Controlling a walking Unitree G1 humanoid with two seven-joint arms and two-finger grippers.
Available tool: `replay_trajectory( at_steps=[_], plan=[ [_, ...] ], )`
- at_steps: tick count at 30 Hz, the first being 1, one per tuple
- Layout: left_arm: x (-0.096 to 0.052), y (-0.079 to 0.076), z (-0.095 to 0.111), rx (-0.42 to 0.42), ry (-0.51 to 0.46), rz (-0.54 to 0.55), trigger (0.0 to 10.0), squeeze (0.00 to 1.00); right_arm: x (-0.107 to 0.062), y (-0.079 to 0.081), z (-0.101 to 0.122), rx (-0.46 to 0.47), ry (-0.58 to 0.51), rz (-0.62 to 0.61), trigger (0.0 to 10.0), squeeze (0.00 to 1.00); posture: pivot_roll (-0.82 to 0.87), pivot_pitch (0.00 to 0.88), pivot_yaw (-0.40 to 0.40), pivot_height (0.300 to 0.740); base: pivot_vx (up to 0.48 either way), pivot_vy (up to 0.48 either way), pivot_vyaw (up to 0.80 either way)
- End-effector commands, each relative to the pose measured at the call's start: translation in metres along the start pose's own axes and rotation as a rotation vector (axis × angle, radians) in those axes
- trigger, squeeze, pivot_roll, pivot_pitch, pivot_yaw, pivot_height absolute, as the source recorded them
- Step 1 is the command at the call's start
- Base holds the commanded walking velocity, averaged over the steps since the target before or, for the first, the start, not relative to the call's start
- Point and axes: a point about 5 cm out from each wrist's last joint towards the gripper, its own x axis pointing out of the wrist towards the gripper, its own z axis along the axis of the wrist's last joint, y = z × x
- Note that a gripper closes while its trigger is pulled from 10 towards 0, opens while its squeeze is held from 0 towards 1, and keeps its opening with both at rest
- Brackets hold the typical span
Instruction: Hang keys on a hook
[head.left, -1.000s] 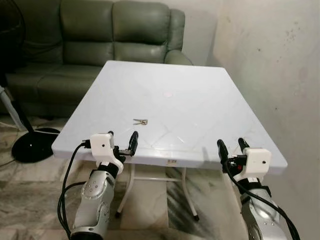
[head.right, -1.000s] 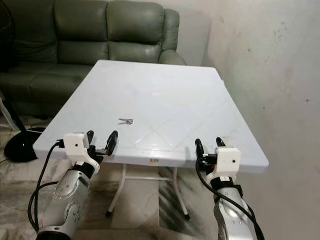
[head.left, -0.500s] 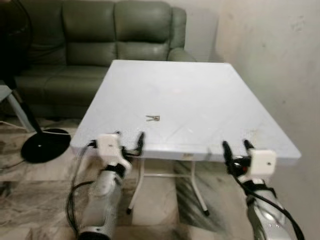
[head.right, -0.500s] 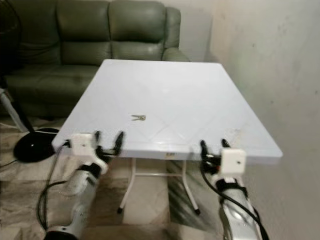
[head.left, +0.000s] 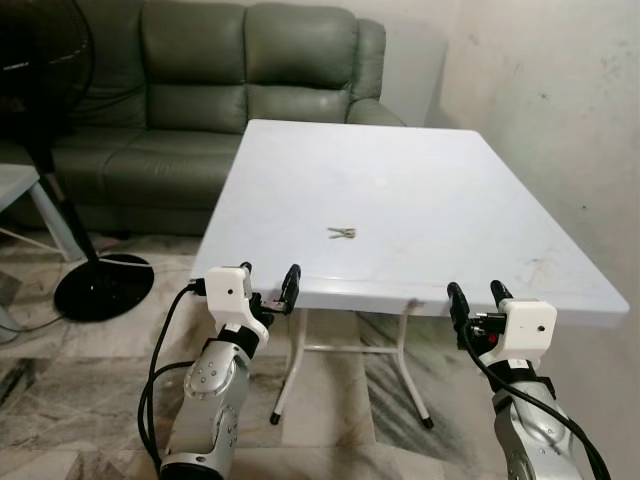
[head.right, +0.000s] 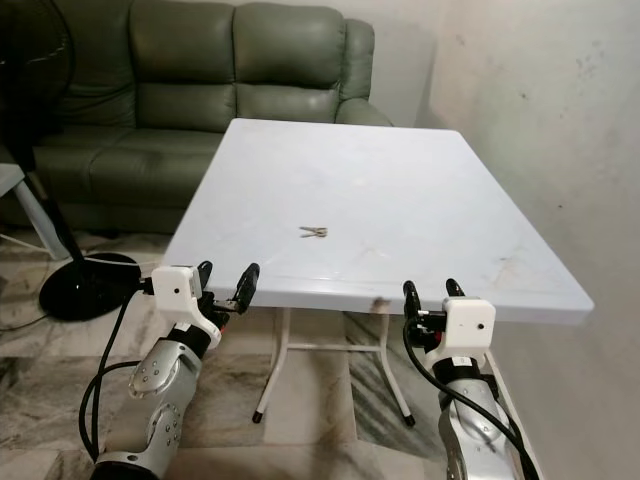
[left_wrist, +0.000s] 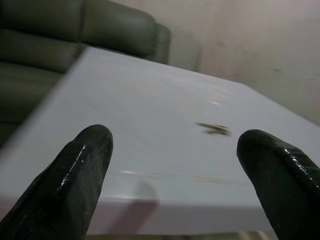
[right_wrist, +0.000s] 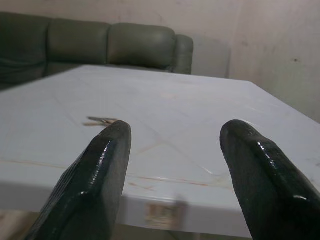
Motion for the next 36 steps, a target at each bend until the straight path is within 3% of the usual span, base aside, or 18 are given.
replay_trajectory(
  at_steps=[1, 7, 14, 19, 36],
  plan=[
    [0.0022, -0.0097, -0.0007, -0.013, 0.004, -0.03, 10.0, 0.0, -0.0008, -0.0073, 0.004, -0.015, -0.009, -0.015, 10.0, 0.0, 0.01, 0.025, -0.041, 0.74, 0.0, 0.352, 0.0],
    [0.0019, -0.0094, -0.001, -0.012, 0.005, -0.03, 10.0, 0.0, -0.001, -0.0053, 0.0037, -0.059, -0.002, 0.0, 10.0, 0.0, 0.01, 0.027, -0.04, 0.74, 0.0, 0.354, 0.0],
    [0.0022, -0.0087, -0.0009, -0.014, 0.006, -0.027, 10.0, 0.0, -0.0007, -0.0048, 0.0025, -0.05, 0.005, -0.002, 10.0, 0.0, 0.01, 0.029, -0.039, 0.74, 0.0, 0.35, 0.72],
    [0.0027, -0.0076, -0.0025, -0.013, 0.024, 0.008, 10.0, 0.0, -0.0004, -0.0054, 0.0037, -0.009, -0.007, -0.011, 10.0, 0.0, 0.0, 0.028, -0.038, 0.74, 0.0, 0.0, 0.32],
    [0.0045, -0.0071, -0.0057, -0.048, 0.07, 0.001, 10.0, 0.0, 0.0006, -0.0059, 0.0043, -0.007, -0.009, -0.009, 10.0, 0.0, 0.01, 0.025, -0.04, 0.74, 0.0, 0.0, 0.0]
  ],
)
